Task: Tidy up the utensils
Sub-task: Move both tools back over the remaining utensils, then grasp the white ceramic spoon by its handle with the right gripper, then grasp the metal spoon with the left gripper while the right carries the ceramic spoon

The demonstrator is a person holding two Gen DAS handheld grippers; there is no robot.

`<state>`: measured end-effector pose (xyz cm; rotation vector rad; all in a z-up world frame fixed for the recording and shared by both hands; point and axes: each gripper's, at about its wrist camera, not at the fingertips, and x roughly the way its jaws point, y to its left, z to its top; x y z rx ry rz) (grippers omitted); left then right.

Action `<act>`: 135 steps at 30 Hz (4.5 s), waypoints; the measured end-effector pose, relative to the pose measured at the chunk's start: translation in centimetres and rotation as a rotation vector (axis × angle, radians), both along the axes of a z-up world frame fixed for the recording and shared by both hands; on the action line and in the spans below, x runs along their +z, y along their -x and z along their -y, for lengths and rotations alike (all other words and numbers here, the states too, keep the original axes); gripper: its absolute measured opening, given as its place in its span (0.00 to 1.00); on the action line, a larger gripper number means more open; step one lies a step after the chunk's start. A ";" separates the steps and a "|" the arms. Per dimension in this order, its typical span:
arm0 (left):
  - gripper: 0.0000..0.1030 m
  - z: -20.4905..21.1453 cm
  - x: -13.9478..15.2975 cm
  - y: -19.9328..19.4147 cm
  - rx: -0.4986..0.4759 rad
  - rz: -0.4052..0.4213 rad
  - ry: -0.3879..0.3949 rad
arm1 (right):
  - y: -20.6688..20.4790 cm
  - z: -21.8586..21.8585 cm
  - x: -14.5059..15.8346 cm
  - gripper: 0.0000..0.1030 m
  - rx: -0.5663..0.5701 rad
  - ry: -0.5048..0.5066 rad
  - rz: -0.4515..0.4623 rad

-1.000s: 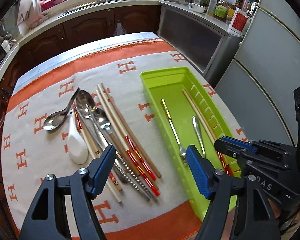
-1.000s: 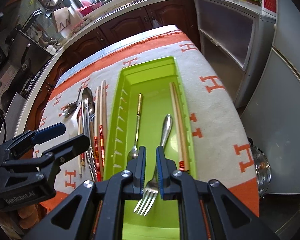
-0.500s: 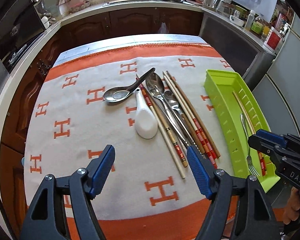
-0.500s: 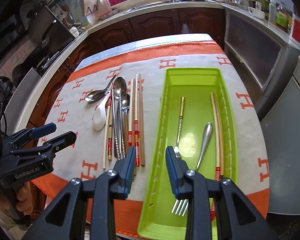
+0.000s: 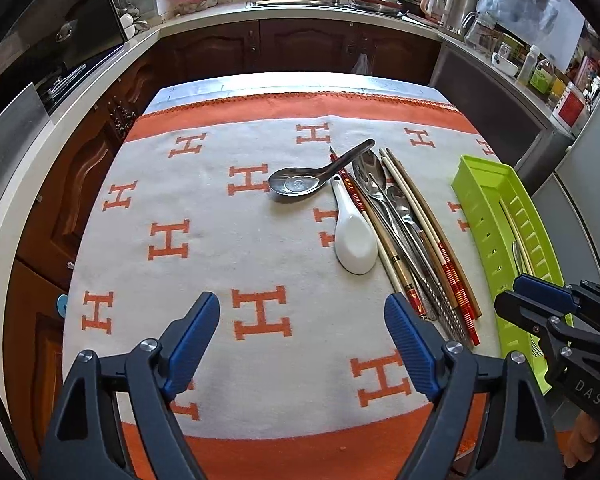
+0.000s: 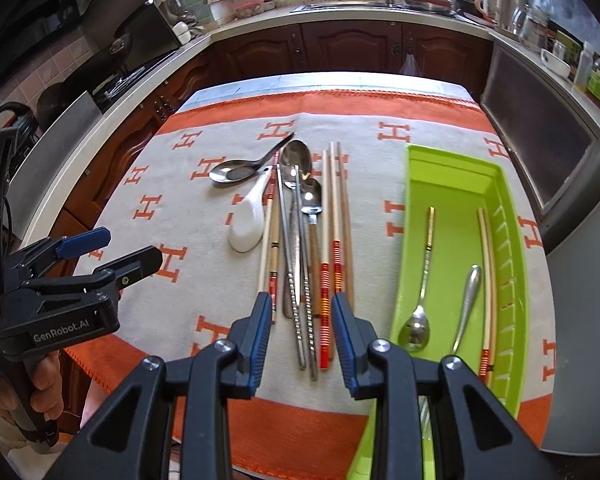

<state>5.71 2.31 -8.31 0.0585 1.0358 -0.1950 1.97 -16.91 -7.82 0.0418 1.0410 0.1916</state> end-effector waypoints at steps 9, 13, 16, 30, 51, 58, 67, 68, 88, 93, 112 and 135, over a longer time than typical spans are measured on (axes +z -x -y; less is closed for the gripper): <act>0.81 -2.4 -0.7 -0.9 0.038 -0.004 0.020 | -1.8 -3.3 -0.5 0.30 0.064 0.023 -0.002; 0.81 -3.5 -1.3 -1.4 0.059 -0.009 0.023 | -3.1 -4.1 -0.9 0.30 0.077 0.020 -0.001; 0.81 -4.4 -1.8 -1.9 0.079 -0.019 0.029 | -4.3 -4.3 -1.4 0.30 0.072 0.007 0.001; 0.81 -6.6 -3.9 -3.5 0.131 -0.065 0.046 | -9.9 -5.9 -4.7 0.30 0.138 -0.025 -0.013; 0.81 -6.4 -5.1 -4.2 0.131 -0.091 0.043 | -12.7 -6.5 -7.7 0.33 0.258 -0.094 -0.082; 0.81 -6.2 -4.7 -4.0 0.136 -0.079 0.040 | -12.4 -7.5 -7.6 0.34 0.286 -0.052 -0.053; 0.81 -6.6 -4.4 -3.9 0.147 -0.070 0.038 | -11.2 -7.6 -5.7 0.06 0.273 -0.040 -0.003; 0.81 -6.6 -4.4 -3.9 0.146 -0.070 0.038 | -11.1 -7.7 -5.7 0.06 0.286 -0.033 -0.006; 0.81 -7.0 -3.5 -10.8 0.027 -0.076 0.195 | -8.6 -3.6 -3.8 0.05 0.200 -0.224 -0.014; 0.79 -4.7 -4.7 -14.5 -0.033 -0.091 0.209 | -8.3 -2.2 -3.3 0.05 0.173 -0.266 -0.004; 0.18 3.4 -7.9 -17.1 -0.182 -0.062 -0.062 | -7.1 -0.2 -3.2 0.05 0.150 -0.275 0.030; 0.01 5.8 2.2 -8.1 -0.111 -0.040 0.244 | -1.2 11.5 1.3 0.05 -0.147 -0.348 0.160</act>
